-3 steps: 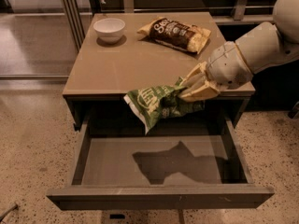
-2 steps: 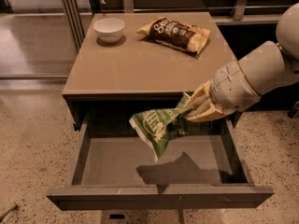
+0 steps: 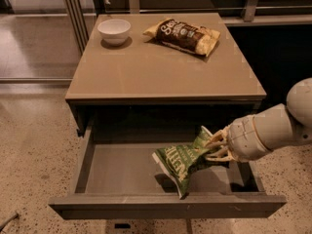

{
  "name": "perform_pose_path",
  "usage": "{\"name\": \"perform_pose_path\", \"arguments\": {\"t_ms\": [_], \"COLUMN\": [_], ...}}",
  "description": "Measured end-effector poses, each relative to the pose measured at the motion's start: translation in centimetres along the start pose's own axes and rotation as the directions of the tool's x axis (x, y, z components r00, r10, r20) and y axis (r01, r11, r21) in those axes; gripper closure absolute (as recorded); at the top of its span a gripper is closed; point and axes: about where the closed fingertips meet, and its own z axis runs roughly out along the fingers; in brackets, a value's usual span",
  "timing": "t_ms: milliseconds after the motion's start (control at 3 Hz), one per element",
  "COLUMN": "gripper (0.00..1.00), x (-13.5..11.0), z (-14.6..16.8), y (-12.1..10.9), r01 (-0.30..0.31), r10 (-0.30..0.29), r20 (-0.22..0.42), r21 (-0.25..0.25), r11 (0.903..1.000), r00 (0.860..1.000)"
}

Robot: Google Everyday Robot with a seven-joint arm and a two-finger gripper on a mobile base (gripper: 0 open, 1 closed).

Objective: Place green jalapeno chip bag into top drawer

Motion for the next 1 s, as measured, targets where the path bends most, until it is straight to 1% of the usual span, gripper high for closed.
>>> {"name": "perform_pose_path", "arguments": {"t_ms": [333, 667, 1000], "gripper": [1.0, 1.0, 1.0], "x": [0.3, 1.2, 3.4], "z": [0.3, 0.7, 2.8], "y": [-0.6, 0.1, -0.1], "r01": [0.008, 0.039, 0.059], "r10": [-0.008, -0.037, -0.052], "r20": [-0.004, -0.061, -0.105], "r21": [0.023, 0.027, 0.069], "r11": [0.9997, 0.9989, 0.9959], "r00": [1.0, 0.997, 0.993]}}
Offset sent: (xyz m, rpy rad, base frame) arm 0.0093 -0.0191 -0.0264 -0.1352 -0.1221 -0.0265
